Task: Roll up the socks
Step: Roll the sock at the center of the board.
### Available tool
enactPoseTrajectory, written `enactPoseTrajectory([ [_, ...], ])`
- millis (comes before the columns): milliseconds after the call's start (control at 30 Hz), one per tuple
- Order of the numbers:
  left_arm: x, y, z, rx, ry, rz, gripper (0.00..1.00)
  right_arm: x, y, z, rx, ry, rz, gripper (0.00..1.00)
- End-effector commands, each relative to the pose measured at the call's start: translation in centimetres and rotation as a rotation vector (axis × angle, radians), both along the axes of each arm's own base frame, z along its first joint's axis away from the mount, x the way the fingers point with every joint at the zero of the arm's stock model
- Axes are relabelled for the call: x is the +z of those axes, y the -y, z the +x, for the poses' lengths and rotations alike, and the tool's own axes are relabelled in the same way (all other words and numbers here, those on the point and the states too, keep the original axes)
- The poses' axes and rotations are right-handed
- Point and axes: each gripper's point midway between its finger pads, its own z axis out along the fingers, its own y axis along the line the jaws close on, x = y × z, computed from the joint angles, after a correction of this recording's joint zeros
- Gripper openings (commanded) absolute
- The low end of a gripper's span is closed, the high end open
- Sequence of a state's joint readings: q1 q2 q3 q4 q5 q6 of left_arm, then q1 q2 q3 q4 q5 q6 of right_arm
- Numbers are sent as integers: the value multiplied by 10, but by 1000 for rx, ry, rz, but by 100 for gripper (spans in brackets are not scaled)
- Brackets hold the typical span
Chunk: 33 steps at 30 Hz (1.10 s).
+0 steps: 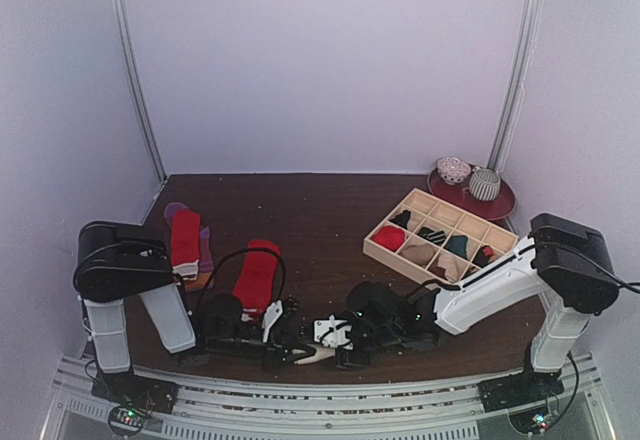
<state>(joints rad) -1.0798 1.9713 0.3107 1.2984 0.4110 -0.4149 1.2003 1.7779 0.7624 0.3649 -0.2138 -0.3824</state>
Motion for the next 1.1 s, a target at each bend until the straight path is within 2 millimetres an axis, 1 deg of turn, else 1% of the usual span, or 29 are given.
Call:
enactPoseTrajectory([
  [0,-86,-51,-33,-22,-187,348,0,-24,7,-6,-40,-101,-87,53],
  [100,-81,-50,-27,0,-158,338,0,-37,15,-9,-64,-173,-142,40],
  [133,-80,-49,-23,10,-144,341,4,-39,17,-11,-69,-198,-153,37],
  [233,-67,-43,-7,47,-65,342,21,-42,23,-17,-73,-283,-175,32],
  [367,-28,-30,19,95,95,293,34,-49,36,-23,-94,-401,-246,30],
  [467,10,-26,33,136,217,225,40,-53,45,-28,-110,-483,-281,30],
  [567,41,-27,35,140,324,148,48,-60,54,-32,-135,-562,-323,30],
  [633,52,-27,32,123,362,115,51,-63,58,-34,-155,-594,-335,30],
  [667,53,-27,30,111,371,105,54,-65,59,-35,-162,-608,-338,30],
  [833,43,-18,18,34,356,65,55,-76,64,-35,-205,-656,-375,30],
  [900,43,-13,12,3,342,36,58,-78,64,-34,-217,-659,-379,30],
  [1067,40,-3,2,-42,324,16,58,-81,67,-31,-239,-663,-394,30],
])
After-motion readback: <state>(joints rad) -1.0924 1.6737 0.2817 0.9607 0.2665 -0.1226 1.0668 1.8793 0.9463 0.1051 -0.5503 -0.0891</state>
